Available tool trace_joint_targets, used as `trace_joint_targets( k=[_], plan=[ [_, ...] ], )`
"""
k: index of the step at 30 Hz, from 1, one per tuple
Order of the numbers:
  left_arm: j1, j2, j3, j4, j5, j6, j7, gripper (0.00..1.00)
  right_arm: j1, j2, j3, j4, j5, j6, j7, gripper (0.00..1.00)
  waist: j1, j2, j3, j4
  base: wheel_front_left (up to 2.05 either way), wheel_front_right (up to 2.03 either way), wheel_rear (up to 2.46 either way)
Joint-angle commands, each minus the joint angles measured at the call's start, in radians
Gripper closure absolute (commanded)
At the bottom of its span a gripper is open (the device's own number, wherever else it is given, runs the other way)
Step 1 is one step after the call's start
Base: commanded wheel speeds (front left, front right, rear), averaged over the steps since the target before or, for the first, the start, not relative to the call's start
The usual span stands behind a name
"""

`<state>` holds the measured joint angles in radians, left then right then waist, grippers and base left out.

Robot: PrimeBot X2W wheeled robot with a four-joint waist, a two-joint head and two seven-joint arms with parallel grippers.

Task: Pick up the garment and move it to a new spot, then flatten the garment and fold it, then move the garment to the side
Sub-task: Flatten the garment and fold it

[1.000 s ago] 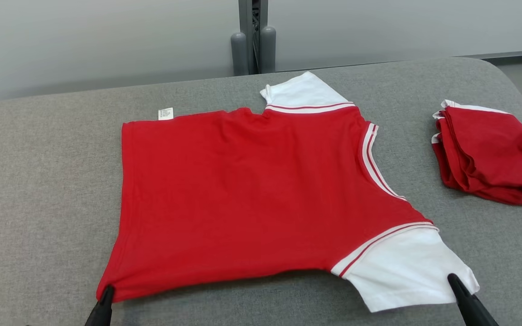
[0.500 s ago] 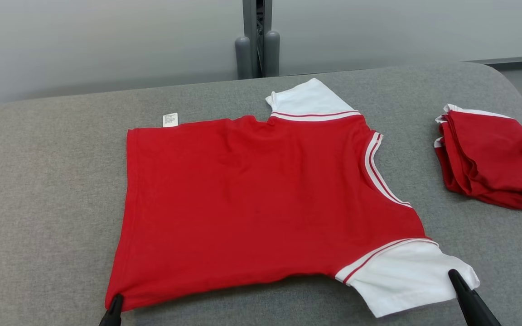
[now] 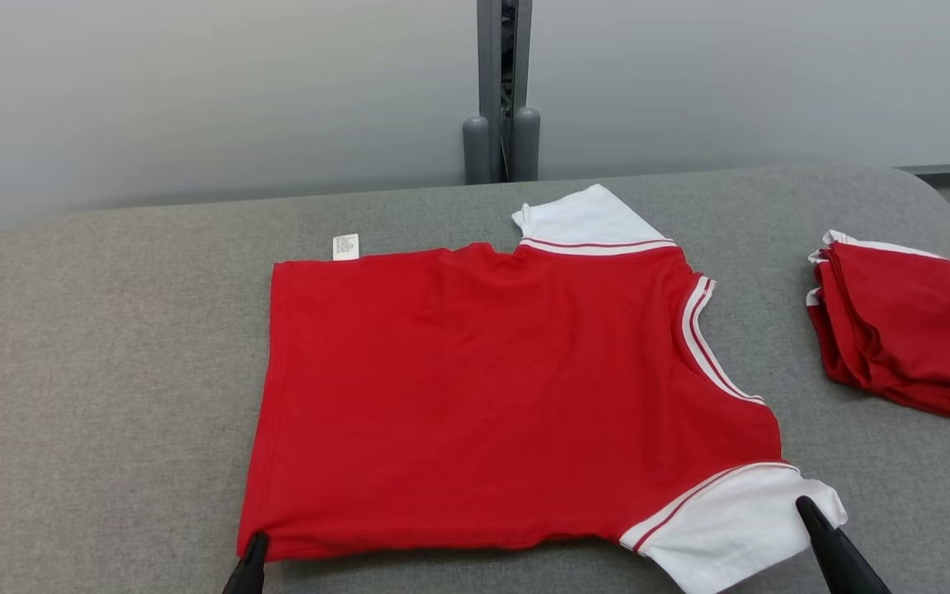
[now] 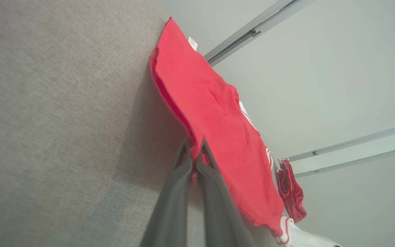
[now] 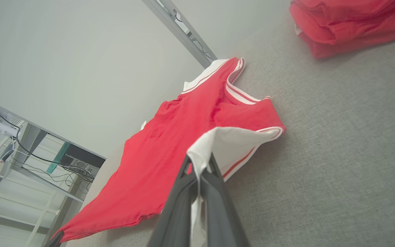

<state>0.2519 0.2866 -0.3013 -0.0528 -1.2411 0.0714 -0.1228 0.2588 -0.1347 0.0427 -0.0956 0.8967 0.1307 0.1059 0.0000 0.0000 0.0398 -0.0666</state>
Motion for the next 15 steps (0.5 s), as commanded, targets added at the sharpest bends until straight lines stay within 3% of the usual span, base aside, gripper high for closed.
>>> trace_joint_targets(
  k=[1, 15],
  plan=[
    [-0.026, -0.001, 0.000, 0.011, -0.005, 0.000, 0.008, 1.00, -0.018, -0.001, -0.002, 0.009, -0.002, 0.000, 0.006, 1.00, 0.0000, 0.0000, -0.011, 0.005, 0.00, 0.00, 0.00],
    [-0.256, -0.116, 0.025, 0.218, -0.141, 0.024, 0.095, 1.00, -0.271, 0.034, -0.025, 0.265, -0.039, 0.000, 0.034, 1.00, 0.0000, 0.0000, -0.047, 0.004, 0.00, 0.00, 0.00]
  ],
)
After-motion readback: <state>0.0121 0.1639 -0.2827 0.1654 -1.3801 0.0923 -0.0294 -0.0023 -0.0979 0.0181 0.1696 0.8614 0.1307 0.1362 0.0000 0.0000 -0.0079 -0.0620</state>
